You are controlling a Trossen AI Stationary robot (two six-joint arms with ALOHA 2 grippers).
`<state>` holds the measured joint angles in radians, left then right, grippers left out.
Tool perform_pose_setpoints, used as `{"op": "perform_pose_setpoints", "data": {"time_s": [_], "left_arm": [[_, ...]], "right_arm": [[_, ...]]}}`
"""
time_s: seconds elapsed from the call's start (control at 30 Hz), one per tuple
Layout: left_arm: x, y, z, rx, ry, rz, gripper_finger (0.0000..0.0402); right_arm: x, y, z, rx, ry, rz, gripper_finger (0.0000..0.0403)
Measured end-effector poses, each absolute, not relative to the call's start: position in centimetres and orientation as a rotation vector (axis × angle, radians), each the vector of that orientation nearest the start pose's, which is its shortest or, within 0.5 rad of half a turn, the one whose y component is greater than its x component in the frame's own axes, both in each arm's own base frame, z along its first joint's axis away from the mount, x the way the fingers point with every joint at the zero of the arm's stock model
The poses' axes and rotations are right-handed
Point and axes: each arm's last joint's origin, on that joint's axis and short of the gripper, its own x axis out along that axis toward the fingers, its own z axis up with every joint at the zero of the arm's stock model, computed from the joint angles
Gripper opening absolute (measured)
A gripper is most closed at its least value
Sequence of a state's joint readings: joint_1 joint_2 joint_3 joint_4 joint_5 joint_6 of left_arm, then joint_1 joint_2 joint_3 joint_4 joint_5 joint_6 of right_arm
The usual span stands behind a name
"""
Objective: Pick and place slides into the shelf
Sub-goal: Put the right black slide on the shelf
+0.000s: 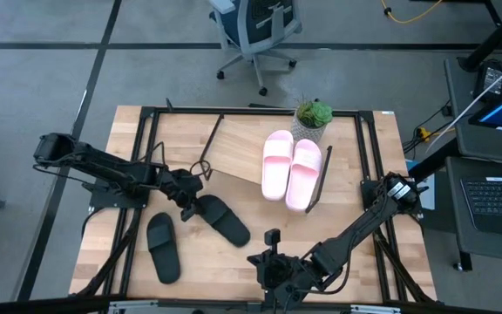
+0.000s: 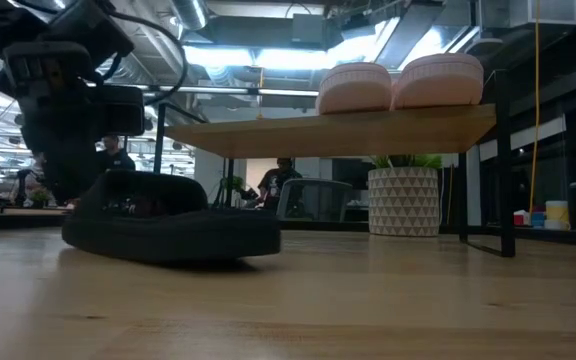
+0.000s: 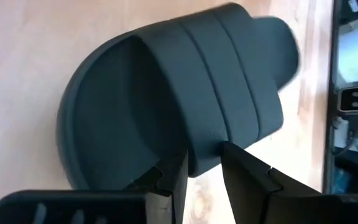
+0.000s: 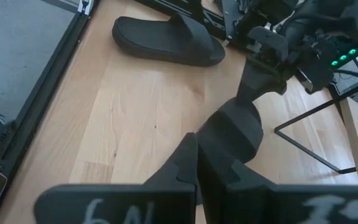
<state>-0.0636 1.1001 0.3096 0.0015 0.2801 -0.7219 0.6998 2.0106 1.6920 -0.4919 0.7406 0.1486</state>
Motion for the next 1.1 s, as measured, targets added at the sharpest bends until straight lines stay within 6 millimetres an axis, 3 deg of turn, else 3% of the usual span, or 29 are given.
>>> {"op": "perform_pose_setpoints", "data": {"time_s": [0.37,1.1], "left_arm": [[19.5,-2.3,14.2,-0.745,0.791,-0.194,0.0089],[19.8,-2.3,14.6,-0.71,0.734,-0.225,0.0089]], "right_arm": [[35.3,27.2,25.8,-0.39,0.601,-0.083,0.0004],[35.3,27.2,25.8,-0.387,0.601,-0.083,0.0004]]}}
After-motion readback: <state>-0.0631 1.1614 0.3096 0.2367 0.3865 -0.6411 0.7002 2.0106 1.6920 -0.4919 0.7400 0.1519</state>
